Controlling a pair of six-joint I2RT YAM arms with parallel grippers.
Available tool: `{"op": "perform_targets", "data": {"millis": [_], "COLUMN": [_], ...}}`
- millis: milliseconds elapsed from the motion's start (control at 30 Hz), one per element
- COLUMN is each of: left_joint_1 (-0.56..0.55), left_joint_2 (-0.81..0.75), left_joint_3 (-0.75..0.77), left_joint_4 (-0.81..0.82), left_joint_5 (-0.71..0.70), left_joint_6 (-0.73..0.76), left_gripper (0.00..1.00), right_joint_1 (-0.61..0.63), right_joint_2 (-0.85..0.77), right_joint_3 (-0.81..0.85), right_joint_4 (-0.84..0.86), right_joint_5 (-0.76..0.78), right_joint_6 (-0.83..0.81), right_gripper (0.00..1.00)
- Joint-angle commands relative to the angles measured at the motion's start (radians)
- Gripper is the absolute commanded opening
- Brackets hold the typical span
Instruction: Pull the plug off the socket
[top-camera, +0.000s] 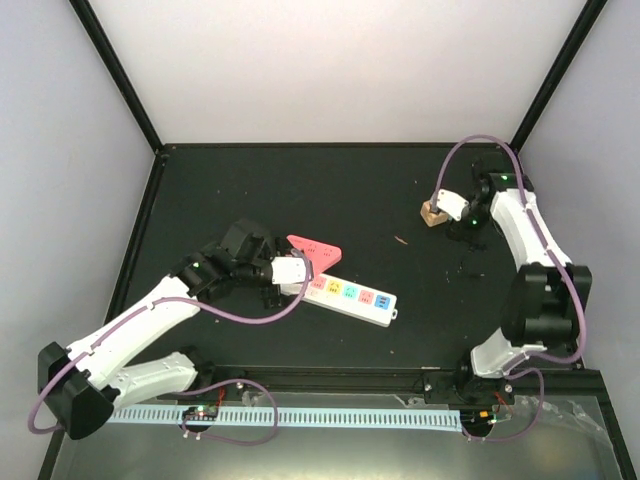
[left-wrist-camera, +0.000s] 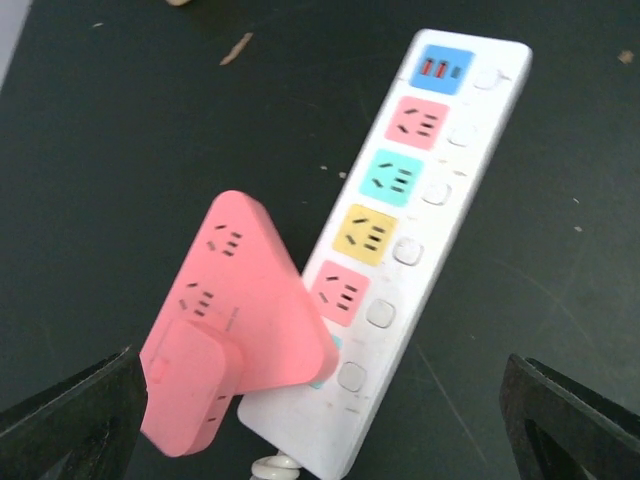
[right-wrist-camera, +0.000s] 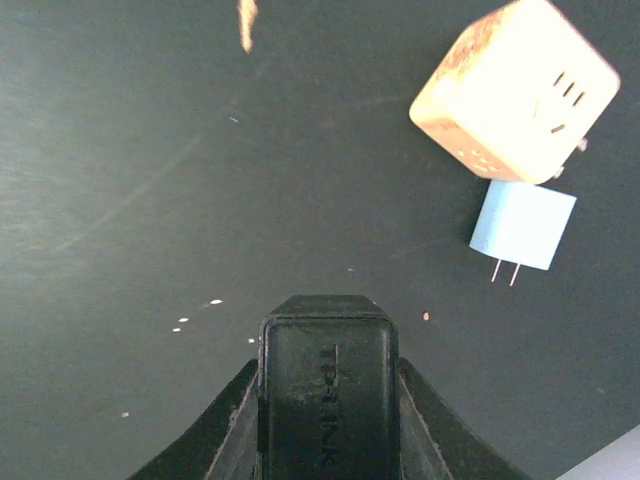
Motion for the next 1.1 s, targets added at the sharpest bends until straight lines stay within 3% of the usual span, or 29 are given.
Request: {"op": "perform_targets", "data": {"millis": [0,133,533,733,1067], "left_joint_1": [0.052,0.110,0.205,0.207,0.216], "left_joint_2": [-0.027,-0.036,-0.048,-0.028,0.073], "left_joint_3": [0.007,0.022,0.010,0.016,0.052], "left_joint_4": [0.073,0.070,0.055,0.068,-0.033], "left_joint_5": [0.002,0.024,0.028,-0.008,-0.005], "left_joint_6": [-0.118,-0.163,-0.194,-0.203,-0.165], "left_gripper": [0.99,0.99,0.99,0.99,0.99], "right_joint_1": [0.024,0.083,0.162,0.164,0.176], "right_joint_2": [0.123,0.217,0.364,0.363,0.299], "right_joint_3": [0.017,0.024,0.072,0.086,0.238], "right_joint_4": [0.109,0.177,0.221,0.198,0.068], "right_joint_5": [0.161,0.240,0.322,0.250,0.027], "right_joint_6": [0.011,0.047,0.101,0.133,0.209], "right_gripper": [0.12,0.13,0.33,0.52,0.64]}}
